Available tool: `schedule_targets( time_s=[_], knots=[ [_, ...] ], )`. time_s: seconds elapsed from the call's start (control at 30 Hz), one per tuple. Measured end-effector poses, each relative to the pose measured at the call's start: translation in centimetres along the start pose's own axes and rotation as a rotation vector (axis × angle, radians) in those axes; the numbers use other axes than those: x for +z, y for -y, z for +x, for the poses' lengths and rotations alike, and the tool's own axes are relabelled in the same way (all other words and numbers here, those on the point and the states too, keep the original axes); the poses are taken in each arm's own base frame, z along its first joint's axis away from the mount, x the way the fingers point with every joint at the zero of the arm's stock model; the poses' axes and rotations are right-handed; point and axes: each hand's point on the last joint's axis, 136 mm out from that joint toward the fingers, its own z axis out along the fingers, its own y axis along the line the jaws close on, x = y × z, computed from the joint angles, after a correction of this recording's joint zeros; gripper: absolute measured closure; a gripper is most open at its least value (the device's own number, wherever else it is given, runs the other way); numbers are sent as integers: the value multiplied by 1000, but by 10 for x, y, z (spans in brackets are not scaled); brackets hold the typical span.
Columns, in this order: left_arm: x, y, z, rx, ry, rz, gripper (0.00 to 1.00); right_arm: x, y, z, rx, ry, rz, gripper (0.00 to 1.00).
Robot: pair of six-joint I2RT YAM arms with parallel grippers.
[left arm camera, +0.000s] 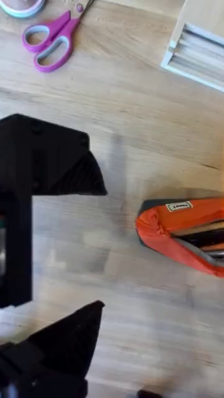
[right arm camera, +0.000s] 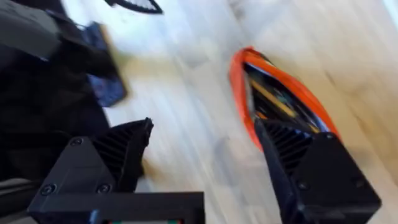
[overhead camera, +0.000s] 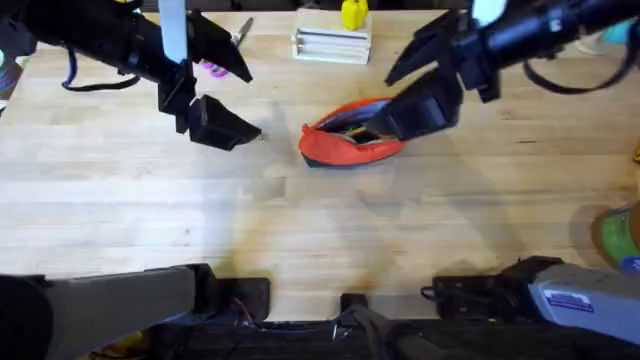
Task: Unzip the bag, pick up the pens from the table one at a time and place them inside, then zip the bag closed.
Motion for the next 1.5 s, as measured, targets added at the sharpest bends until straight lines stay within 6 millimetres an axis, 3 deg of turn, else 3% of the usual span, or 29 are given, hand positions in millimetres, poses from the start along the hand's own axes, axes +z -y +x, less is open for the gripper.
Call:
schedule_targets(
  time_s=[0.17, 0.33, 0.5, 0.77, 0.97, 1.1, 1.27, 1.5],
  knots=[
    [4, -1, 4, 42, 0, 17, 7, 28, 12, -16, 91, 36, -100, 7],
    [27, 1, 26, 22, 20, 113, 7, 59, 35, -18, 191, -3, -59, 7],
    [49, 4, 50, -19, 40, 208, 7, 83, 40, -27, 123, -41, 112, 7],
    [64, -1, 75, -47, 81, 285, 7, 126, 43, -47, -9, -39, 268, 6],
    [66, -3, 92, -50, 117, 313, 7, 172, 63, -20, 30, -148, 266, 6],
    [66, -6, 98, -57, 130, 311, 8, 191, 71, -5, 53, -202, 258, 6],
    [68, -6, 100, -63, 140, 316, 8, 205, 72, 10, 82, -251, 225, 15],
    [68, -6, 99, -61, 143, 315, 7, 206, 55, 25, 129, -306, 138, 150]
  ],
)
